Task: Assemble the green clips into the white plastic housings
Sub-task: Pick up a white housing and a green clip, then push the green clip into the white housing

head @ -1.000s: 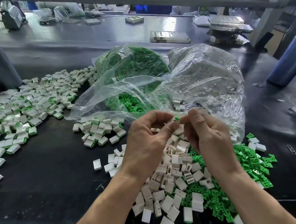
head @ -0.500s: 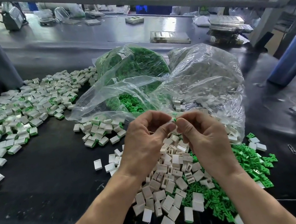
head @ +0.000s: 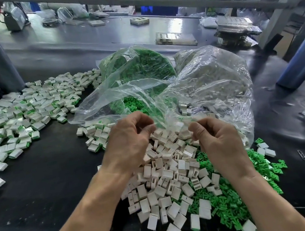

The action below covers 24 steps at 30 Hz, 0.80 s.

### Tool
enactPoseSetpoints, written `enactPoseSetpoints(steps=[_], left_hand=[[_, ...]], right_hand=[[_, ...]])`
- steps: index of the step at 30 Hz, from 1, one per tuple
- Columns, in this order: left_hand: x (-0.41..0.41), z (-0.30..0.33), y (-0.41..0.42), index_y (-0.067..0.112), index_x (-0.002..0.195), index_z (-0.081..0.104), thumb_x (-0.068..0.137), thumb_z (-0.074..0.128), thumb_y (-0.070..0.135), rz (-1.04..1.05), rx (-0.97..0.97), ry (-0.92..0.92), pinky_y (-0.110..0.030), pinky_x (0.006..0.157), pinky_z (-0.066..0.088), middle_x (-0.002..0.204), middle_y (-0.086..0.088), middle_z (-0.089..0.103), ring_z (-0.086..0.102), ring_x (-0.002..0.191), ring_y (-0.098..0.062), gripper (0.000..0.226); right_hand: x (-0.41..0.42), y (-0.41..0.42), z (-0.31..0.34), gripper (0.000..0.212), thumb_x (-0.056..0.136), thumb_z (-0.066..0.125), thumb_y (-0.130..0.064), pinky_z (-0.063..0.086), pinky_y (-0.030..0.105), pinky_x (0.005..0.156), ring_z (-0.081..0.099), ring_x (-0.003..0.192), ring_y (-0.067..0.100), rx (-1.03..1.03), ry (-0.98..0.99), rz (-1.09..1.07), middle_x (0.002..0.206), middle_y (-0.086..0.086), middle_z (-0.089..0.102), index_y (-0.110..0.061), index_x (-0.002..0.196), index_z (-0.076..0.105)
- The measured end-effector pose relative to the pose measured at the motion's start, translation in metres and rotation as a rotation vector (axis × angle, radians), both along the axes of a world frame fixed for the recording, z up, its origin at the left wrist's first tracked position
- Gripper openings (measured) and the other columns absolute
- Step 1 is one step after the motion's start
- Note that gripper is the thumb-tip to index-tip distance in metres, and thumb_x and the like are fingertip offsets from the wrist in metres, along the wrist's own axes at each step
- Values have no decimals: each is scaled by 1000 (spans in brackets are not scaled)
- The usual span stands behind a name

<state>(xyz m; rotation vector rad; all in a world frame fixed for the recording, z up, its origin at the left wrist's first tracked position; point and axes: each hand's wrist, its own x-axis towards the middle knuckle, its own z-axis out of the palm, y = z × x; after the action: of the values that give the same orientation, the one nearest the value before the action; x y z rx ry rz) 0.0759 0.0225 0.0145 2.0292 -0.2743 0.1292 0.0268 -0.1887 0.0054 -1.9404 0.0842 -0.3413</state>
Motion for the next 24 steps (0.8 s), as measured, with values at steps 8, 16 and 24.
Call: enactPoseSetpoints(steps=[8,16,24], left_hand=[[24,-1,44,34,88,70,93,77,28,389,348,76,-31,81,56,89,16,71,67,83,-9,11],[29,-3,51,28,94,64,94,77,30,516,332,50,-44,73,63,81,7,70,71,72,-21,13],[28,-5,47,23,93,67,94,76,28,523,394,-19,-30,61,52,70,16,58,60,64,-11,10]], right_hand=[[4,-28,5,37,99,65,-49,40,16,45,53,48,0,-286,140,-105,66,-7,67,-23,73,68],[1,-42,13,36,94,72,-48,39,27,49,45,37,-1,-338,353,-71,53,-8,62,-21,70,71],[-1,-45,16,16,86,83,-44,46,24,60,67,66,2,-363,491,-18,70,-18,73,-30,81,77]])
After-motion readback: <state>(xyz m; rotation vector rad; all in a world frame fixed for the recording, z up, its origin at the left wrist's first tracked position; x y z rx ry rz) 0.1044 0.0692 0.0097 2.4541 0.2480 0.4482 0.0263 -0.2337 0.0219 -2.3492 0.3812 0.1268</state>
